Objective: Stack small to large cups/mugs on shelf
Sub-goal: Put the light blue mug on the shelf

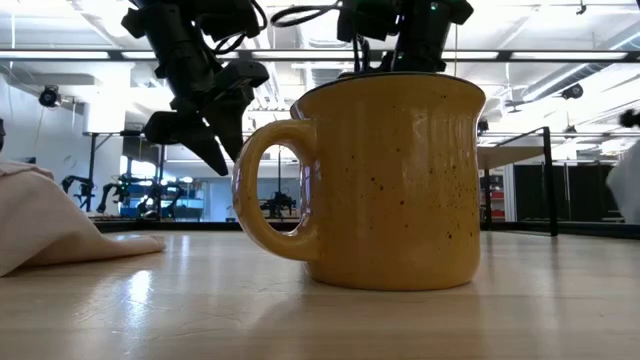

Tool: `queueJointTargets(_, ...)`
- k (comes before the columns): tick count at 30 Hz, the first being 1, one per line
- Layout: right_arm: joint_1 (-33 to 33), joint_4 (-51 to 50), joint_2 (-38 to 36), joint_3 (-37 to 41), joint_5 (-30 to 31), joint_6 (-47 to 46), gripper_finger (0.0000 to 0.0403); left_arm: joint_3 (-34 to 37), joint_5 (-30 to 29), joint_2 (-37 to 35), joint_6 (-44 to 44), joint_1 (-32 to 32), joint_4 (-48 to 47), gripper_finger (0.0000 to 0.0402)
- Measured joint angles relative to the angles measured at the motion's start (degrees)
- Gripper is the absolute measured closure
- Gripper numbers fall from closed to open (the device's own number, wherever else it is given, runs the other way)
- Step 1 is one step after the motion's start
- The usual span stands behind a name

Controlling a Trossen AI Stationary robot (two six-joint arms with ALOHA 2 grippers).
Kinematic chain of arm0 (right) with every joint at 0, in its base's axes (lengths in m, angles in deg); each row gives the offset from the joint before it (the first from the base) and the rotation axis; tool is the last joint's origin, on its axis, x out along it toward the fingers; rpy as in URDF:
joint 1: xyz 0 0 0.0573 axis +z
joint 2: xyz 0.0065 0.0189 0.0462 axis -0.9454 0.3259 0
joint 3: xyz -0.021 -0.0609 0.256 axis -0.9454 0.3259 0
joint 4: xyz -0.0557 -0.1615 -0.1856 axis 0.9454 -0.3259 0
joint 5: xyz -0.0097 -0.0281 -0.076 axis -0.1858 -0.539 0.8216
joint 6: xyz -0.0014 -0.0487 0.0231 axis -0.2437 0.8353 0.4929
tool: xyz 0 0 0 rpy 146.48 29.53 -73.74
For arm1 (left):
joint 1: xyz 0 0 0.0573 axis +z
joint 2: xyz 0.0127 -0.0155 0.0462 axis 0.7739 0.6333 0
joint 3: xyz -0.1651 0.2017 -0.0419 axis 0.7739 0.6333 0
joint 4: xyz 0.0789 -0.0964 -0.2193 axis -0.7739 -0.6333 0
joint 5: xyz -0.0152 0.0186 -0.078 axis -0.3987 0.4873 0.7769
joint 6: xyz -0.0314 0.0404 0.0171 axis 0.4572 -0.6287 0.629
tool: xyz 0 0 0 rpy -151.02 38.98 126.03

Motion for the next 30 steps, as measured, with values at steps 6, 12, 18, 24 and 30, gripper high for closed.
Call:
queueJointTargets(6,-0.9,0.3,0.0,1.2,-1.9,1.5,0.0325,0.0,0.0,0.1,0.5,0.0,1.3,0.0262)
queueJointTargets(12,-1.4,0.1,0.0,1.9,-3.0,4.0,0.0326,0.1,0.0,0.1,1.5,0.0,1.4,0.0262)
queueJointTargets(18,-1.4,0.4,0.0,2.1,-3.1,5.6,0.0326,0.1,0.0,0.2,2.9,0.0,1.5,0.0262)
queueJointTargets(24,-1.4,0.6,0.0,2.7,-3.1,6.2,0.0335,0.1,0.0,0.2,3.0,0.0,2.4,0.0262)
queueJointTargets(30,-1.4,0.4,0.0,2.7,-3.3,6.0,0.0383,0.1,0.0,0.2,3.0,0.0,2.4,0.0262)
